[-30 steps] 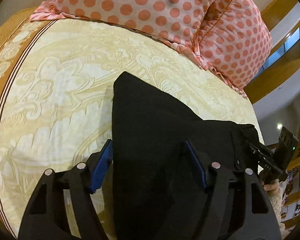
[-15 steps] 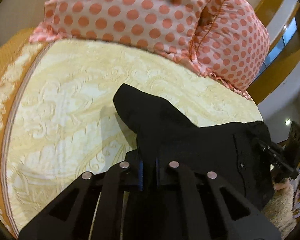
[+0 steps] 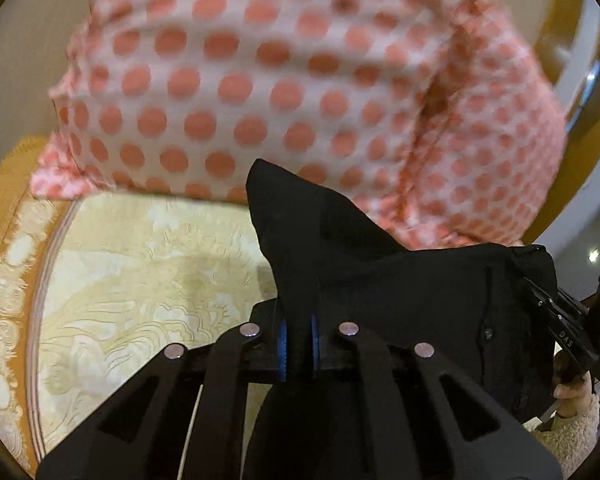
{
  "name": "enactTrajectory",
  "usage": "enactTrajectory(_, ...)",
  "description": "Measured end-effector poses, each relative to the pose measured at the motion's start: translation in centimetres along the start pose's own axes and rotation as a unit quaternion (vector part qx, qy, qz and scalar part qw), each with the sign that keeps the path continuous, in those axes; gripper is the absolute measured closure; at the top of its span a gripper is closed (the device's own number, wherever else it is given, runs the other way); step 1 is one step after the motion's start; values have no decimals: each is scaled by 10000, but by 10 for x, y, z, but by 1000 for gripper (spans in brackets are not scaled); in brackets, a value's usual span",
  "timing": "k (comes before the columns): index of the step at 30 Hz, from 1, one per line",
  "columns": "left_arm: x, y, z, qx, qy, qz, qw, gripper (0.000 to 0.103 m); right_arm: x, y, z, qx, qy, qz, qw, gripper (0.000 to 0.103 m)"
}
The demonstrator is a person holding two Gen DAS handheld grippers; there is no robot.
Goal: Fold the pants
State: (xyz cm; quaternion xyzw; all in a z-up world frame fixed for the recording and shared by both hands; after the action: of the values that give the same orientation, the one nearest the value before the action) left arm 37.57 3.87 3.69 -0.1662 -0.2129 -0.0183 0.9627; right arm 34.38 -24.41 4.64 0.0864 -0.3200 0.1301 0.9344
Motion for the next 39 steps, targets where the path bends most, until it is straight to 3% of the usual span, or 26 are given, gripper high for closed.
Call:
enactTrajectory(3,-5,11,-39,202,530,155,9983,92,-13,-10,-40,-223,669,-195,9973,89)
enactTrajectory(5,-6,12,-47,338,415,259,9982,83,-15,-16,-48,-257,728,-424,9961,83)
enactTrajectory(7,-5,12,-49,539,449,332,9970,73,-13,-23,-47,-476,841,-619,9934,61)
enactTrajectory(9,-5,12,-41,667,392,326,9965,63,-16,-34,-35,-880,763,-725,9905,32)
enactTrajectory(11,-12,10,-20,703,124,267,9971,52,-20,-42,-13,-1209,464,-866,9878,23)
enactTrajectory(13,-28,-2,6,583,-180,87,9981,38,-27,-44,23,-1614,-5,-999,9818,23)
enactTrajectory(14,-35,-9,15,500,-281,-9,9984,31,-29,-38,34,-1518,-127,-906,9842,23)
enactTrajectory(18,-82,-51,40,-139,-337,-516,9980,21,-62,20,62,-771,-268,-148,9966,23)
enactTrajectory(20,-105,-70,37,-366,-148,-677,9969,17,-76,43,60,-688,-161,113,9974,23)
enactTrajectory(23,-131,-81,15,-369,312,-735,9961,16,-90,66,47,-853,151,369,9956,23)
enactTrajectory(26,-143,-82,-7,-186,508,-742,9958,15,-112,75,13,-1272,906,602,9859,23)
enactTrajectory(29,-143,-87,-10,-62,482,-737,9961,10,-116,69,14,-1170,877,196,9891,20)
enactTrajectory(31,-139,-89,-12,-231,492,-694,9961,2,-116,65,14,-1171,890,73,9891,12)
enactTrajectory(34,-141,-91,-9,-226,454,-600,9969,2,-117,54,18,-884,853,-300,9920,8)
enactTrajectory(37,-156,-82,14,-136,258,-536,9981,2,-126,46,46,-744,480,-843,9925,7)
enactTrajectory(39,-172,-75,31,134,59,-545,9984,2,-138,49,67,-550,191,-1150,9917,4)
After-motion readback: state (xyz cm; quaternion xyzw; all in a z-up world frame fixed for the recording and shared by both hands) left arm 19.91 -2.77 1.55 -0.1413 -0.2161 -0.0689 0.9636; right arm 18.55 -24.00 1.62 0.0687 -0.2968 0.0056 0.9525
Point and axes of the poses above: each gripper's, at about its wrist camera, not at the fingertips, and z roughly against the way its jaws point, y to its left, x to its top, the point moved 6 cm from there along -z, roughly the way its jaws point, and after that the axes turned 14 degrees about y, right-handed, at the moved point
